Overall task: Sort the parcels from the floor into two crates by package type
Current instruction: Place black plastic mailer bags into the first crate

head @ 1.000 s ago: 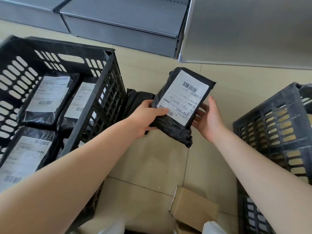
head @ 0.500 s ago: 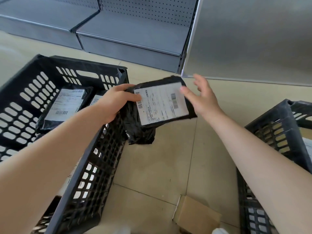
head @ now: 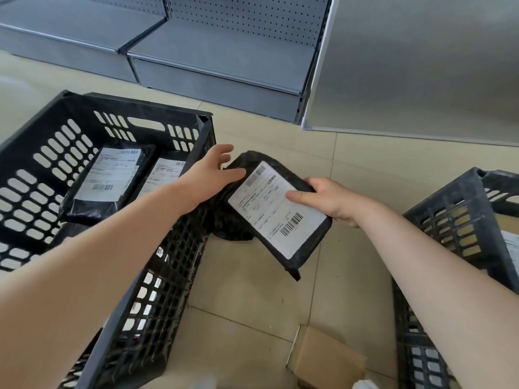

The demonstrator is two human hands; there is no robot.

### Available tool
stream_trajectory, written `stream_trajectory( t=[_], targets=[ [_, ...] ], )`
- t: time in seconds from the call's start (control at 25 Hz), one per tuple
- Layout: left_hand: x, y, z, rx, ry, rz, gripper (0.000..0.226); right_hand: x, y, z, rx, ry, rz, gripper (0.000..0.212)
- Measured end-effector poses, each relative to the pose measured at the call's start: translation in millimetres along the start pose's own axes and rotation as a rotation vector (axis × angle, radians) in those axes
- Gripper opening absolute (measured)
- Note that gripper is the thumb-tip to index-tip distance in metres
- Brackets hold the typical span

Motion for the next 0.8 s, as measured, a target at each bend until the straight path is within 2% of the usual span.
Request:
stream_trajectory(
  t=[0.16,0.28,0.4,0.52,0.64,0.8],
  targets=[
    [-15.5,2.1,13.4,0.116,-0.217,-0.117,0.083,0.1,3.1,-19.7,-0.031,0.304,-0.198,0.041],
    [-40.1,-2.6,16.5,0.201,-0.356,0.006,0.074,-2.9,4.1,-23.4,-0.053,0.493,-0.284,0.034],
    [-58.6,-4.5,16.1,0.189,-0.475,0.105,0.073,-10.2,5.6,-18.7,-0.058,0.562,-0.265,0.034],
    [-57.2,-8.1,12.8,0.157,-0.401,0.099,0.071,-18.9,8.0,-8.0,-0.041,0.63,-0.248,0.032],
    [-41.5,-13.9,4.4,0.081,-0.434,0.038,0.059,-22.8,8.3,11.4,0.013,0.712,-0.213,0.029],
    [-1.4,-30.6,-16.0,-0.025,-0.586,-0.137,0.038,-33.3,13.9,47.5,0.102,0.656,-0.175,0.038]
  ],
)
Point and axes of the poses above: each hand's wrist, its own y-axis towards the middle knuckle, its own x-axis out of the back of the hand, z = x × y, the point moved 1 cm from there along y, towards the middle knuckle, and after that the axes turned 12 degrees about z, right-handed, at the moved point
